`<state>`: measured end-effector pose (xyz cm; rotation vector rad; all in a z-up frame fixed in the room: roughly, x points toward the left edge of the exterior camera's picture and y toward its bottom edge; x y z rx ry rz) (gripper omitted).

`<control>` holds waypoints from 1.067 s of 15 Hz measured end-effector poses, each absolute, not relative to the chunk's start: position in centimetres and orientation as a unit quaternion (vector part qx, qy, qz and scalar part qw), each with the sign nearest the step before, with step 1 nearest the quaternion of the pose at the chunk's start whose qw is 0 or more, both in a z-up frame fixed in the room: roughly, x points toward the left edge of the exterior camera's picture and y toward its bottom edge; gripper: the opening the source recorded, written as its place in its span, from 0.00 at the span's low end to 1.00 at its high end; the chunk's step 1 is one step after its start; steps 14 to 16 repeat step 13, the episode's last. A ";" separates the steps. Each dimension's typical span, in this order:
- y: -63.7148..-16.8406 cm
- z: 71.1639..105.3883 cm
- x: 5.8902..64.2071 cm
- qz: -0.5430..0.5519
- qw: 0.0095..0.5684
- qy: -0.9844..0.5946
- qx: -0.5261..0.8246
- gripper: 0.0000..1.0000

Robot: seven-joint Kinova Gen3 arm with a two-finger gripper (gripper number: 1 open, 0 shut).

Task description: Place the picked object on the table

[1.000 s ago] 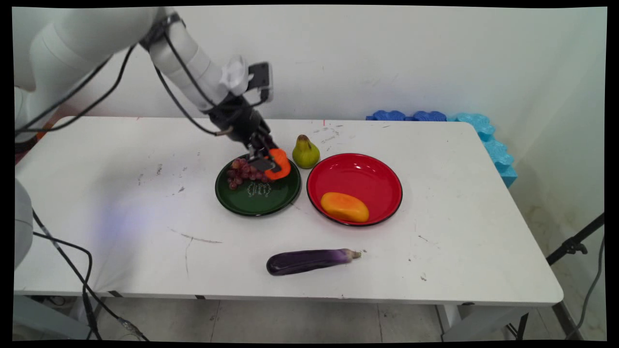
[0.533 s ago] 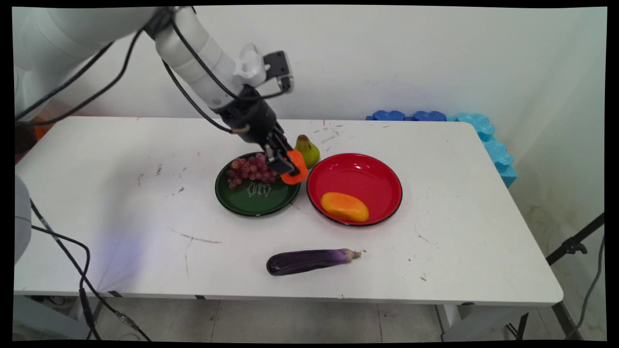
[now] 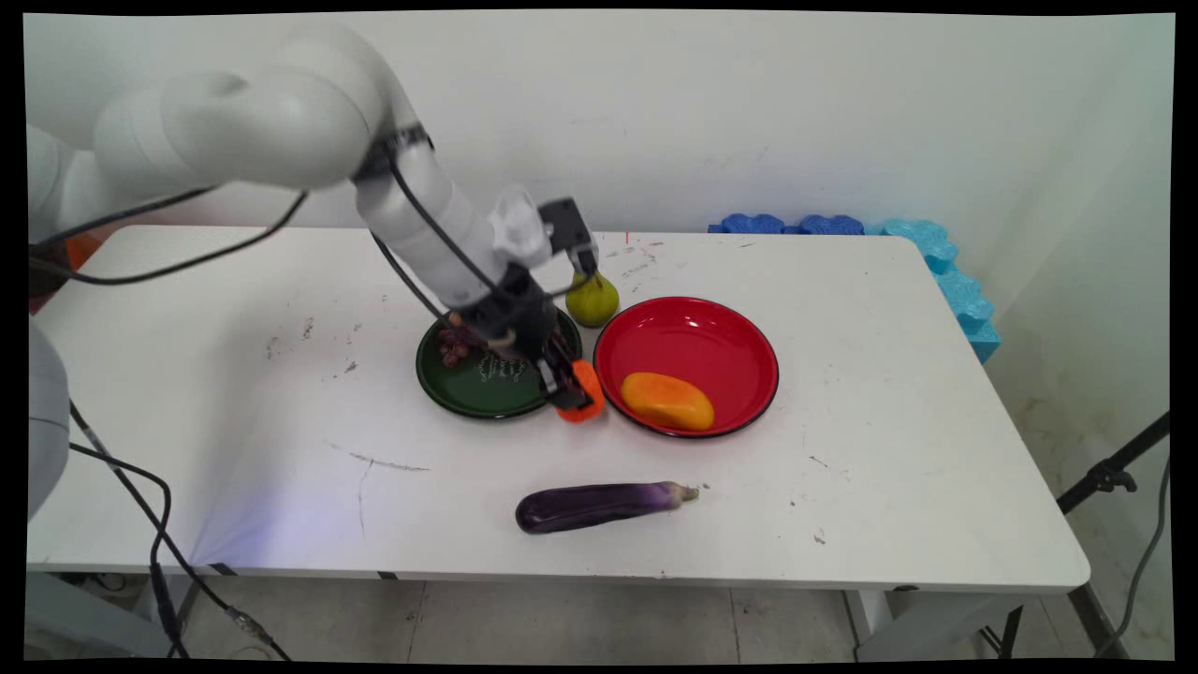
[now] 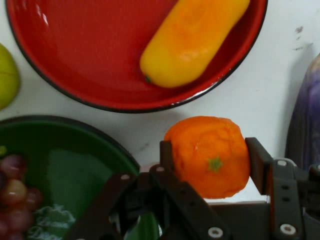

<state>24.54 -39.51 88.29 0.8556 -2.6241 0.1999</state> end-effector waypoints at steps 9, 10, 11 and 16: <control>-37.9 83.3 22.3 0.063 0.179 -0.927 0.323 0.00; -37.8 83.1 22.2 0.063 0.179 -0.927 0.325 1.00; -37.6 82.9 22.1 0.063 0.180 -0.926 0.325 1.00; -37.4 82.8 21.9 0.060 0.186 -0.926 0.324 1.00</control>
